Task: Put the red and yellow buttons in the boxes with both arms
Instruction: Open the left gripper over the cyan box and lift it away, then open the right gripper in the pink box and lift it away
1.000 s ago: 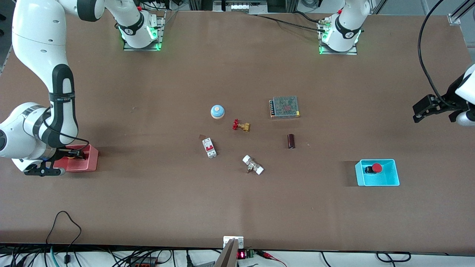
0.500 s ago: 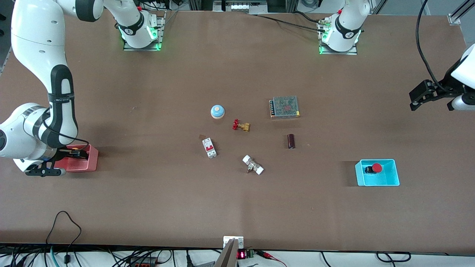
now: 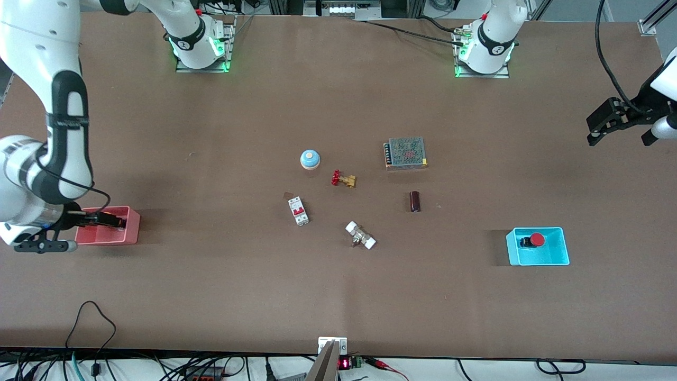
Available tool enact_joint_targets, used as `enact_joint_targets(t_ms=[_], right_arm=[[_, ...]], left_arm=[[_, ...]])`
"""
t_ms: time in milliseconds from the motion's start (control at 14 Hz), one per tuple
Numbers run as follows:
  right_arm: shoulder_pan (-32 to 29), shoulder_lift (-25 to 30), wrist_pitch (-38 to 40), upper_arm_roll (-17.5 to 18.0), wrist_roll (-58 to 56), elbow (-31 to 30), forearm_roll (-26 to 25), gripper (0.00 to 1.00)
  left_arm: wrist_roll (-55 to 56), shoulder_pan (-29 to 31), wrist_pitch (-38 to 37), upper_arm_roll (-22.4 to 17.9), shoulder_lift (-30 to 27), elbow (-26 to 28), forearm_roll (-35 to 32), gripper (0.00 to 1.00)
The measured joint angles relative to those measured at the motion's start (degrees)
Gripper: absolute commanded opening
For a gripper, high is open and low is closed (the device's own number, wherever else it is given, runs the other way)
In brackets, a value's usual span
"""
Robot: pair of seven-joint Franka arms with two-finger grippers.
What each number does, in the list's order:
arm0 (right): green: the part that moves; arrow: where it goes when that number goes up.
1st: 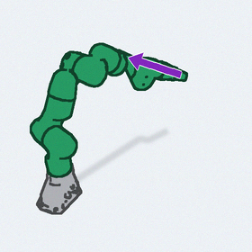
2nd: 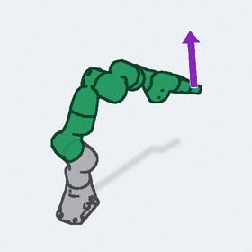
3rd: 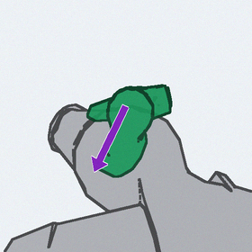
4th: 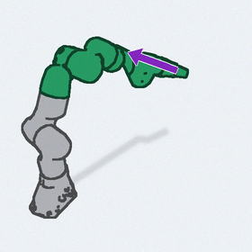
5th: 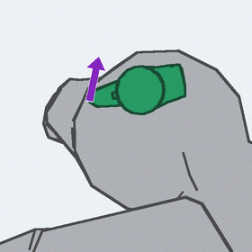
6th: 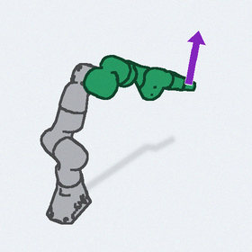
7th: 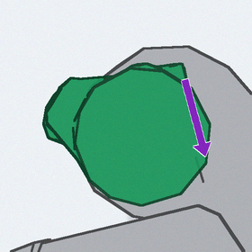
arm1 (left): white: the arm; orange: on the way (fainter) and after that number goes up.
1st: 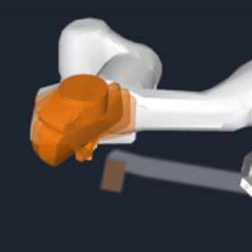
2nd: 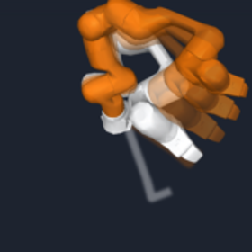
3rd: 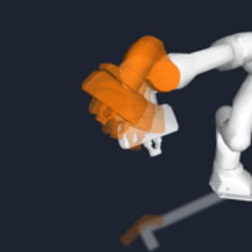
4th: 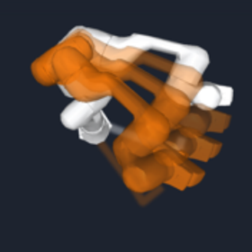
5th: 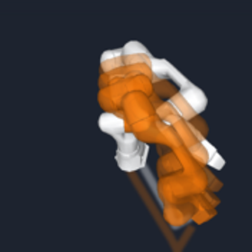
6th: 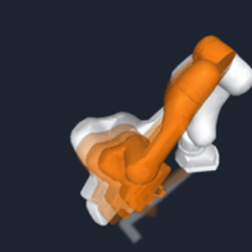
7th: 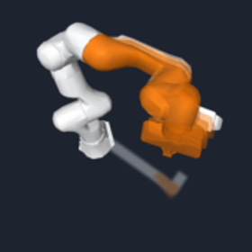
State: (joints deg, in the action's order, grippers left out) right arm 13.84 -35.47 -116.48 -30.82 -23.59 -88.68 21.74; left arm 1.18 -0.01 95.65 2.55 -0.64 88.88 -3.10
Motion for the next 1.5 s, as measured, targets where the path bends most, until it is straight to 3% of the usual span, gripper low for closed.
enact_joint_targets(t_ms=[429, 1071, 1214, 1500], right_arm=[[5.78, 10.58, 6.42, -0.04, -0.02, 0.15, -2.38, 1.0], [5.76, 16.01, 16.27, 0.12, 0.5, 5.15, -3.0, 1.0], [3.22, 16.96, 17.13, 3.49, 2.83, 5.42, -5.7, 1.0], [-8.71, 20.7, 20.42, 19.61, 12.7, 5.67, -14.74, 1.0]], left_arm=[[-1.61, 0.0, -0.85, -1.12, -0.7, 1.02, 2.15, 1.0], [-1.6, 0.52, -1.99, -1.61, -0.88, 1.3, 2.22, 1.0], [-1.6, 0.52, -2.04, -1.61, -0.94, 1.31, 2.22, 1.0], [-1.6, 0.91, -2.04, -1.63, -1.02, 1.31, 2.22, 1.0]])
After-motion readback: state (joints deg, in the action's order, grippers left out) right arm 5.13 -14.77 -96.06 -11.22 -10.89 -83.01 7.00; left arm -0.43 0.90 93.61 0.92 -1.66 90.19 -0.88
